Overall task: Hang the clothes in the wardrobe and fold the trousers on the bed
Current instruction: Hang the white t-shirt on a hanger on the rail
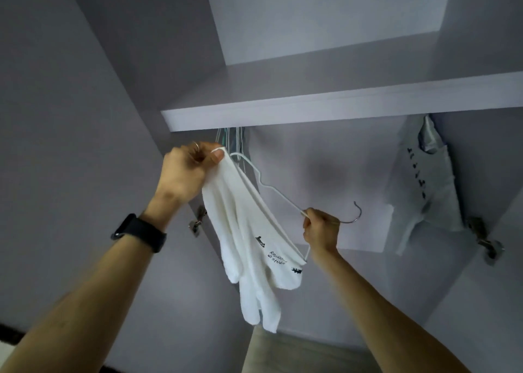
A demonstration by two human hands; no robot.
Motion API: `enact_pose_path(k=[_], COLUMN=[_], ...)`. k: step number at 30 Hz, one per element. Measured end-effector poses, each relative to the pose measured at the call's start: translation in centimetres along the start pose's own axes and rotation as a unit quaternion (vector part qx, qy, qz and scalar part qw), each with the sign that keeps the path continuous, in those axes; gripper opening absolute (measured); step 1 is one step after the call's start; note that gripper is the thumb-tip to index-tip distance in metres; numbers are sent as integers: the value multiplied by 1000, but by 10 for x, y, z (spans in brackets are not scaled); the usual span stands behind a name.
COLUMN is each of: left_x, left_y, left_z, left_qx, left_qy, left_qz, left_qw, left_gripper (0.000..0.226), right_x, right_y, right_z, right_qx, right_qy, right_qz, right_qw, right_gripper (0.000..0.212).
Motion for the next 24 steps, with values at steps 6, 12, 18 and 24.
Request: enact_pose_path(k=[6, 12, 18, 24], left_x=[-13, -17, -29, -32], left_y=[26, -13, -48, -71], left_z=[-22, -15, -11, -16], left_qx=[125, 135, -9, -4], left_qy=[-1, -54, -21, -3], left_qz=[50, -121, -126, -148], left_qw=[991, 982, 992, 989], left_gripper=[19, 5, 9, 17], right_x=[3, -7, -17, -10], right_y=[-8, -54, -96, -89], right_z=[-54, -154, -183, -186], right_qx=[-201, -328, -552, -567], right_qy=[132, 259, 259, 252], right_qz=[-80, -97, -176, -150], right_qw=[967, 903, 773, 770], right_gripper=[29, 26, 27, 32])
Point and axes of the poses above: each hand's wrist, its own x-axis towards the middle knuckle, its own y-axis out of the back of the hand, z = x × y, the point moved 7 cm from there along x, towards the middle knuckle, and after that the axes turned 5 degrees about -y, right-handed, at the moved point
